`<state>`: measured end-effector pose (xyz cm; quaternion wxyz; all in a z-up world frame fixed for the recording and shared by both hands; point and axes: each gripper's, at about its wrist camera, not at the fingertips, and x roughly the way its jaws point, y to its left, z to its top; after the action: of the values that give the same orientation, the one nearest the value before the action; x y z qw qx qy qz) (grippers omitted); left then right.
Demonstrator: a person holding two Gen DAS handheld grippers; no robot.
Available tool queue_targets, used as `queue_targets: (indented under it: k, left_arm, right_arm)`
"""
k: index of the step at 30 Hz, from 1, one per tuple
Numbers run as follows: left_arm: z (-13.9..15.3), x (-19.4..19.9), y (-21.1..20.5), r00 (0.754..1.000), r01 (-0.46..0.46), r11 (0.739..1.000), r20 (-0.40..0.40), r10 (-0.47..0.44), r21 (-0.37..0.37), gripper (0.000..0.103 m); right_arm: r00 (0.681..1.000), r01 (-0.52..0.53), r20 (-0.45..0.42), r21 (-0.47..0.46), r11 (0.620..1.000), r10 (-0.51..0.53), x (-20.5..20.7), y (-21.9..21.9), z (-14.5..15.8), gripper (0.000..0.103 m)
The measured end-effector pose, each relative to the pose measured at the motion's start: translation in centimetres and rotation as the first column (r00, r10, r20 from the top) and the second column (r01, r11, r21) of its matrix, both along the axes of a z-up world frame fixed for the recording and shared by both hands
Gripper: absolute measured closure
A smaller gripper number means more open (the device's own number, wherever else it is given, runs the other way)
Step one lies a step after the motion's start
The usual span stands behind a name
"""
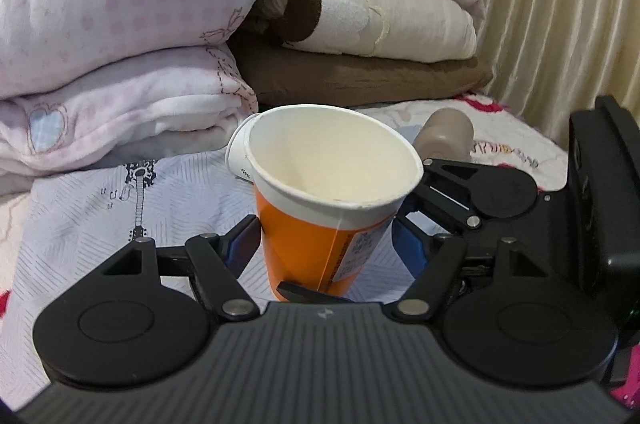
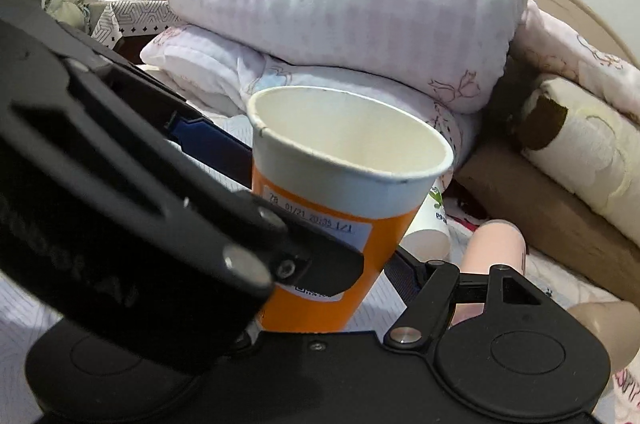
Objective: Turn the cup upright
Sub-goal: 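Lower the upright orange cup onto the cloth and open the right gripper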
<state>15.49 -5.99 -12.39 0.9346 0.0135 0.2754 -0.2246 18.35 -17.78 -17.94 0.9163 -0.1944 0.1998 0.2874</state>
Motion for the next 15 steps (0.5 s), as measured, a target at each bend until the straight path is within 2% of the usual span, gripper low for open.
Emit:
queue_targets:
  k: [3, 7, 10, 15]
  left_arm:
    - [-0.1, -0.2, -0.4, 1.0, -0.001, 1.0, 0.004, 0.0, 0.031, 0.032]
    - [-0.2, -0.1, -0.3, 1.0, 0.007, 1.0, -0.029, -0.007, 0.02, 0.031]
    - [-0.3, -0.2, -0.3, 0.999, 0.011, 1.0, -0.03, -0.011, 0.016, 0.03]
    - [-0.4, -0.5, -0.4, 1.0, 0.025, 1.0, -0.02, -0.024, 0.018, 0.028]
  right_arm:
    - [1.0, 0.007, -0.009, 0.007, 1.0, -0.007, 0.0, -0.3, 0.1, 0.027]
    - [1.0, 0.014, 0.005, 0.006, 1.0, -0.014, -0.9, -0.1, -0.1, 0.025]
    - [1.0, 0.023, 0.006, 0.016, 1.0, -0.024, -1.1, 0.0, -0.1, 0.019]
    - [0.999, 0.037, 0.008, 0.024, 0.999, -0.038, -1.7, -0.3, -0.1, 0.018]
